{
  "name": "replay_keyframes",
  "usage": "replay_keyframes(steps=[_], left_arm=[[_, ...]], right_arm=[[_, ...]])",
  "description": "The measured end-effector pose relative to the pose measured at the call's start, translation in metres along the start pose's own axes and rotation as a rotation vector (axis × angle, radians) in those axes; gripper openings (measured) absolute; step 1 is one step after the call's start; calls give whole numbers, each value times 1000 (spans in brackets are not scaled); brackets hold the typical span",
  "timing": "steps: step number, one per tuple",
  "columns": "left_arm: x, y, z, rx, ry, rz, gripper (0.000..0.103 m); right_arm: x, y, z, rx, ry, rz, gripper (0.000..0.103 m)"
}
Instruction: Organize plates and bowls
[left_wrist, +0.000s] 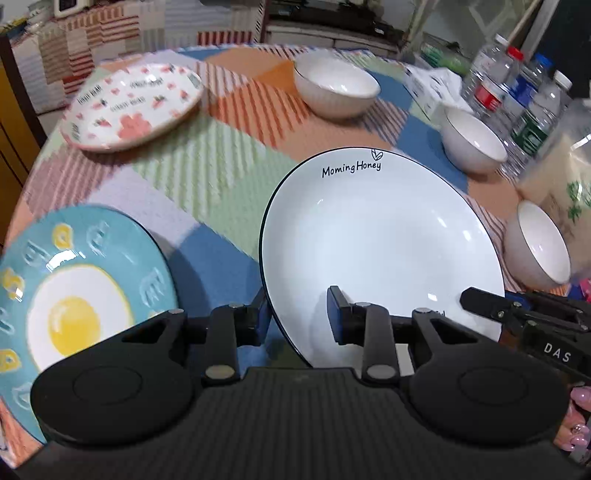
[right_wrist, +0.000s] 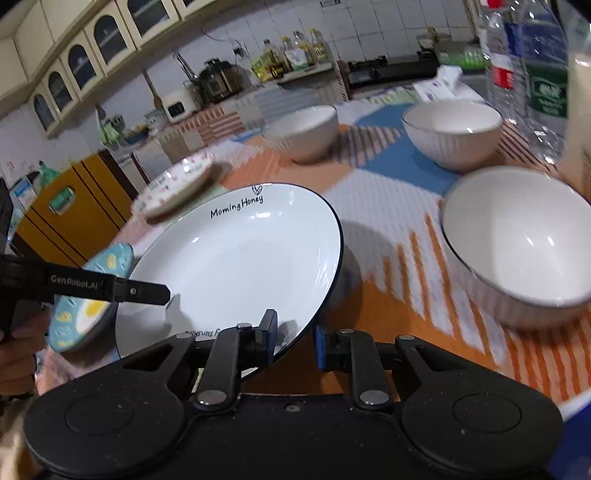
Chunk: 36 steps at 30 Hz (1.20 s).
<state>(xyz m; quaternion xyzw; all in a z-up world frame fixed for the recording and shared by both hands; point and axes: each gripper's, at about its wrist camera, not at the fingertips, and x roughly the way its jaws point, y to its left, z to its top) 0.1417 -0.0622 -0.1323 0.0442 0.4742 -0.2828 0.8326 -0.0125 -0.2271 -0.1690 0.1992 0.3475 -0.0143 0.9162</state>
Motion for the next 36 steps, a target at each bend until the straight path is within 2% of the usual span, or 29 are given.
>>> replay_keyframes(steps=[3, 7, 12, 15, 18, 29, 34, 36], left_arm=[[1, 6, 14, 2, -2, 46, 30], [15, 23, 35, -26, 29, 38, 31], [43, 28, 51, -24, 55, 89, 32], [57, 28, 55, -13, 81, 102, 32], [64, 29, 57, -25, 106, 102, 32], [72, 34, 49, -86, 105, 90, 33], [68, 29, 49, -47, 110, 104, 32], [56, 27, 50, -7, 86, 115, 33]], right_arm=[[11, 9, 17, -22, -8, 9, 25], [33, 16, 40, -63, -13, 21, 25], [64, 13, 57, -81, 18, 8, 25], [80, 7, 61, -39, 50, 4, 25], [85, 6, 61, -40, 64, -9, 25], [92, 4, 62, -82, 86, -23, 25], [93, 8, 66, -113, 106, -39, 29], [90, 12, 69, -139, 119, -65, 30]])
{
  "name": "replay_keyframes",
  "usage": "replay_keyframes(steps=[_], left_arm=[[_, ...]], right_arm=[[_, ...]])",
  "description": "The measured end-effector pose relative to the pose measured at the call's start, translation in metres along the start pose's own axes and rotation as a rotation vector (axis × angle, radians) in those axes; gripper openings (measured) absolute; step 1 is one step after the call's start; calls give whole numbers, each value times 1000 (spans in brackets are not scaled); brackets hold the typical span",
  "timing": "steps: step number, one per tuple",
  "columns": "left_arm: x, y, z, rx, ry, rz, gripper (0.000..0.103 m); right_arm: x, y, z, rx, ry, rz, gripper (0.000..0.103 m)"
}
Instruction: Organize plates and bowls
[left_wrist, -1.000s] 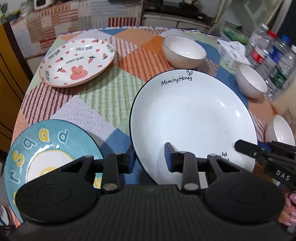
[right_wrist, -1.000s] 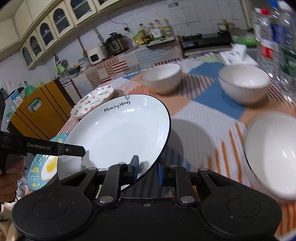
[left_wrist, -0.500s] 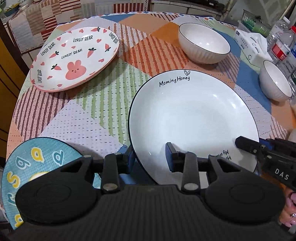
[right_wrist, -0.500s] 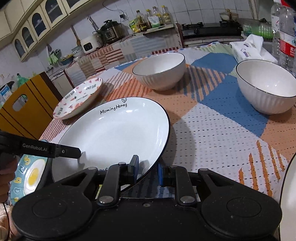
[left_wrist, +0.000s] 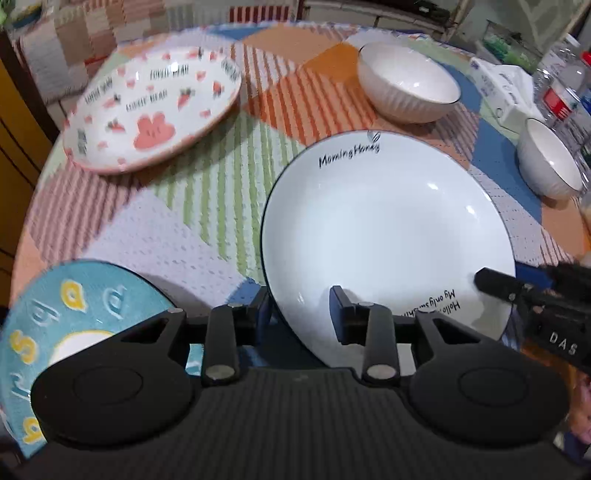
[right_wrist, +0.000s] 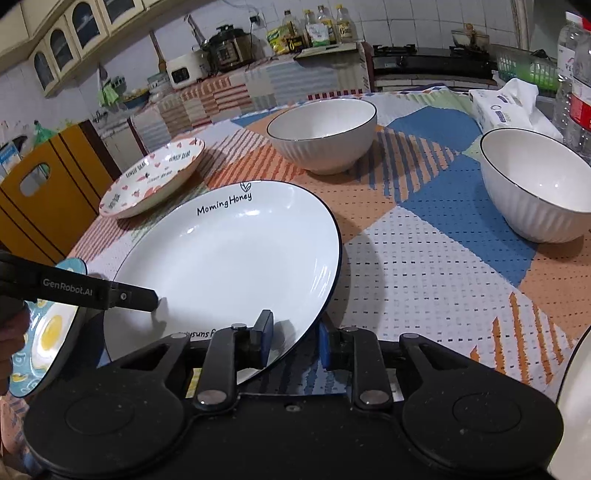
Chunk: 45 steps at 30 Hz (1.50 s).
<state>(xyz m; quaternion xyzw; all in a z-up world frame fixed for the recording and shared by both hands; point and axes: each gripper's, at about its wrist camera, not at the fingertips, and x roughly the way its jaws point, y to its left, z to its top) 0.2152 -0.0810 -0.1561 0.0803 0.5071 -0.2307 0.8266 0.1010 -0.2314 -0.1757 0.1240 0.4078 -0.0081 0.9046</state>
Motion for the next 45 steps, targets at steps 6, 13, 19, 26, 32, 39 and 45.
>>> replay_keyframes(steps=[6, 13, 19, 26, 32, 39, 45], left_arm=[[-45, 5, -2, 110, -38, 12, 36], [-103, 38, -14, 170, -60, 17, 41], [-156, 91, -34, 154, -140, 65, 57], [-179, 139, -59, 145, -109, 102, 65], [-159, 176, -78, 77, -56, 72, 68], [-130, 191, -90, 137, -51, 36, 68], [-95, 198, -86, 75, 10, -34, 66]], right_arm=[[-34, 18, 9, -105, -25, -49, 48], [-79, 59, 29, -216, -109, -14, 69], [-101, 102, 31, -341, -193, 86, 74], [-100, 153, 27, -470, -182, 256, 74], [-69, 183, 14, -442, -121, 286, 74], [-27, 191, -6, -358, 28, 303, 71], [-3, 187, -22, -277, 85, 308, 60]])
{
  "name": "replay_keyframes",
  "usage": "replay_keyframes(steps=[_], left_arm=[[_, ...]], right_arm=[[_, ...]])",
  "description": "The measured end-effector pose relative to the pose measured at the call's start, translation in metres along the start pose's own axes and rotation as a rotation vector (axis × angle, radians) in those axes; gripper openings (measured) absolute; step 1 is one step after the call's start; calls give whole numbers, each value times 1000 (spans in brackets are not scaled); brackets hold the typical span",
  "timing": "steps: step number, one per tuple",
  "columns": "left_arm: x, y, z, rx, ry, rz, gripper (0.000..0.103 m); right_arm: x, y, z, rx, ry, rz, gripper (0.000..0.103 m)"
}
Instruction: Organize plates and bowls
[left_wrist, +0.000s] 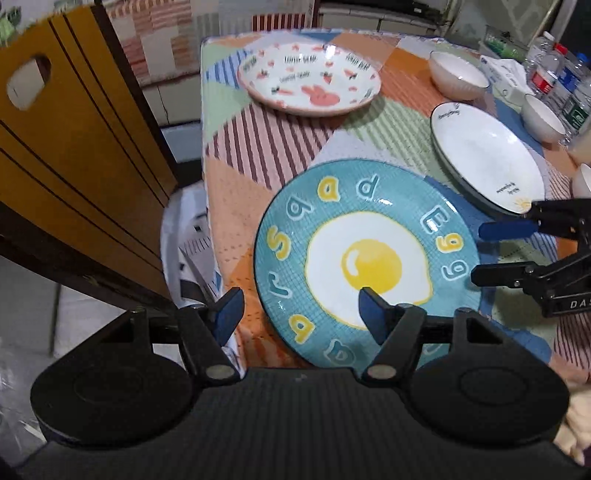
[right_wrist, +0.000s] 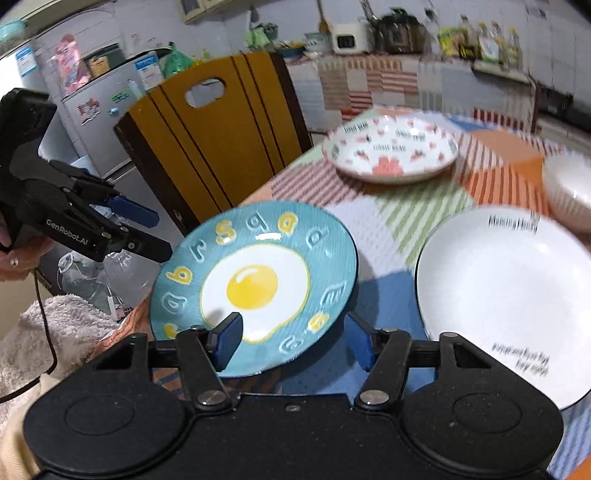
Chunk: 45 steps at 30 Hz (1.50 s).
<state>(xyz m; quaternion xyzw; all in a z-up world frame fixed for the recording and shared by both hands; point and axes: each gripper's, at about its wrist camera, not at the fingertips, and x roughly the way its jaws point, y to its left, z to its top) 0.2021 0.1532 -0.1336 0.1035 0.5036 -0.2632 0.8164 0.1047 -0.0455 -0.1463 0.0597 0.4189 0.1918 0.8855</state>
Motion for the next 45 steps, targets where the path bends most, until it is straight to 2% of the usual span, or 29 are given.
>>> replay_keyframes(steps=[4, 7, 9, 12, 15, 20, 23, 30, 34, 37, 45], left_arm=[[20, 4, 1, 0, 20, -7, 60], [26, 6, -2, 4, 29, -11, 49], [28, 8, -4, 0, 34, -3, 38], [33, 11, -7, -16, 82, 27, 34], [34, 10, -9, -32, 83, -2, 29], [37, 11, -8, -101, 70, 0, 29], [35, 9, -9, -113, 66, -1, 29], [29, 4, -14, -138, 91, 4, 30], [14, -3, -23, -176, 74, -26, 30], [3, -17, -24, -152, 49, -34, 30], [-24, -52, 4, -106, -32, -61, 29]], right_arm=[[10, -7, -2, 78, 8, 4, 47], [14, -9, -2, 109, 9, 4, 41], [17, -11, -2, 123, 18, -3, 32], [22, -14, -4, 161, 32, -2, 22], [23, -15, -5, 185, 32, -2, 21], [34, -17, -3, 203, 52, 5, 22], [38, -17, -1, 193, 34, -8, 24], [36, -18, 1, 172, 52, 4, 23], [22, -16, 0, 147, 49, 28, 22], [8, -15, -1, 137, 30, 13, 22], [-37, -29, -2, 126, -64, -8, 23]])
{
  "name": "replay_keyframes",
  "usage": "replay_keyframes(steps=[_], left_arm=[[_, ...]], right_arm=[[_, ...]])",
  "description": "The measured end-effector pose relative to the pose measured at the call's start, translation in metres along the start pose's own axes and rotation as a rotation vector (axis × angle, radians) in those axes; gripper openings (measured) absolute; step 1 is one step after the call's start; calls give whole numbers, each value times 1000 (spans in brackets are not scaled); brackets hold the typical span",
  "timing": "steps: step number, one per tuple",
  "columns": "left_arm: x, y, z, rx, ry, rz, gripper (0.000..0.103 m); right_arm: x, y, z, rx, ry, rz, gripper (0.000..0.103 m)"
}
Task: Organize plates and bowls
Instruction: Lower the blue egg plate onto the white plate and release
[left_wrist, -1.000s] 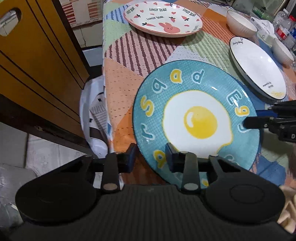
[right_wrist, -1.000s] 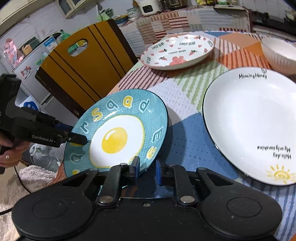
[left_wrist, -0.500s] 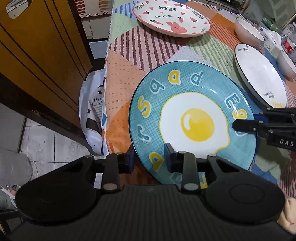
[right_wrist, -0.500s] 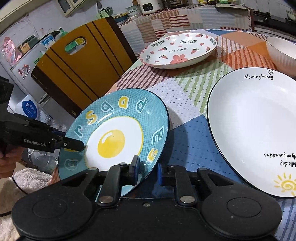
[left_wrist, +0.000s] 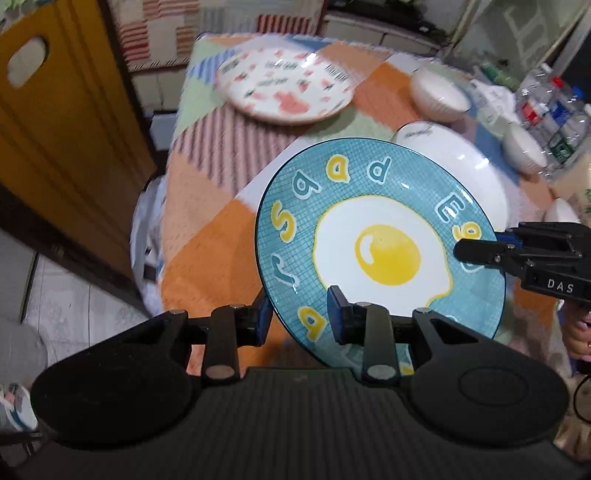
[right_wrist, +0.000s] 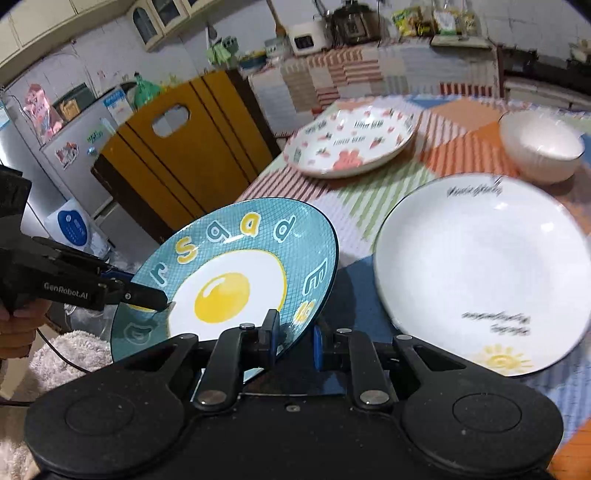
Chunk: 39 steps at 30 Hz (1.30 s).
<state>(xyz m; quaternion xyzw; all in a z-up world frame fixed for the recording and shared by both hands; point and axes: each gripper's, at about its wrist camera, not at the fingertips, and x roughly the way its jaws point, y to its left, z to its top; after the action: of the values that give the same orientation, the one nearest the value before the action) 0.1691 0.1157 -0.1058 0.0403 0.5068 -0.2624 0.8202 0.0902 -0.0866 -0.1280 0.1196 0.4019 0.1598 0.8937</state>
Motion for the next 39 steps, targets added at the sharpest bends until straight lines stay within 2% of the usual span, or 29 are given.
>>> replay_keyframes(steps=[6, 15, 27, 33, 39], left_arm=[[9, -34, 25, 35, -24, -40, 29], [71, -79, 62, 82, 23, -117, 30], [123, -106, 88, 114, 113, -91, 30], [130, -118, 93, 141, 142, -58, 31], [136, -116, 97, 110, 166, -56, 31]], right_arm=[[-39, -20, 9, -14, -61, -58, 23], [-55, -79, 16, 30, -55, -168, 22], [-31, -137, 15, 135, 17, -198, 23], [-25, -146, 13, 162, 49, -218, 24], [-19, -131, 23, 130, 103, -312, 31]])
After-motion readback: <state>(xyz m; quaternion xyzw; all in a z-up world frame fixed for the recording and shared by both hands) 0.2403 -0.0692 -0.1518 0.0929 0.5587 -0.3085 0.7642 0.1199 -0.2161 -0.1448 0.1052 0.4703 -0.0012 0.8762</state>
